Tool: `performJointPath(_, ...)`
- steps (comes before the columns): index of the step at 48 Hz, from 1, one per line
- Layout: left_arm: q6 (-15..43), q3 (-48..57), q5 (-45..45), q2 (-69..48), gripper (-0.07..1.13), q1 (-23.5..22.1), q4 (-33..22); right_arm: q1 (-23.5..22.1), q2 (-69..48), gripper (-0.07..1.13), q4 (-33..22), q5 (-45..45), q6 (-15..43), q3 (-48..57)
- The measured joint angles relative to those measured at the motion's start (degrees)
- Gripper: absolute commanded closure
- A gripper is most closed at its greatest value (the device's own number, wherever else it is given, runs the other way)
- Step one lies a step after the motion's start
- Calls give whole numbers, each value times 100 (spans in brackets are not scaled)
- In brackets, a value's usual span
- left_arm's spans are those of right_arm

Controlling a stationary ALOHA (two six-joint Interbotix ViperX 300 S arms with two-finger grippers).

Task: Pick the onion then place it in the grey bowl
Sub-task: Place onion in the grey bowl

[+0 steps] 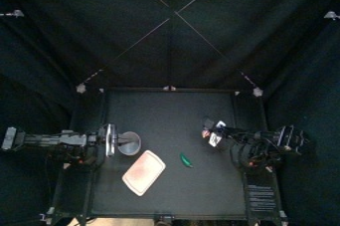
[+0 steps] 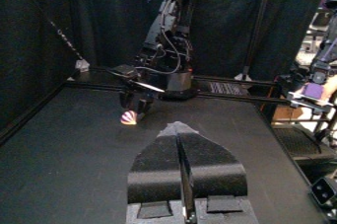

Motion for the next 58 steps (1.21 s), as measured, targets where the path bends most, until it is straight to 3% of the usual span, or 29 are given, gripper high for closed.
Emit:
performJointPath(10, 0, 0, 0, 0, 106, 18, 0, 255, -97, 24, 88, 9, 0, -237)
performJointPath(23, 0, 0, 0, 0, 106, 44, 0, 1362, -483, 24, 220, -35, 0, -1239)
performJointPath(33, 0, 0, -26, 0, 106, 70, 0, 2136, -220, 24, 185, -580, -9, -2171)
performJointPath(48, 9, 0, -44, 0, 106, 88, 0, 2496, 1213, 24, 167, -1907, 0, -3313)
performJointPath(58, 9, 18, -35, 0, 106, 114, 0, 2602, 2408, 24, 141, -2101, 9, -4447)
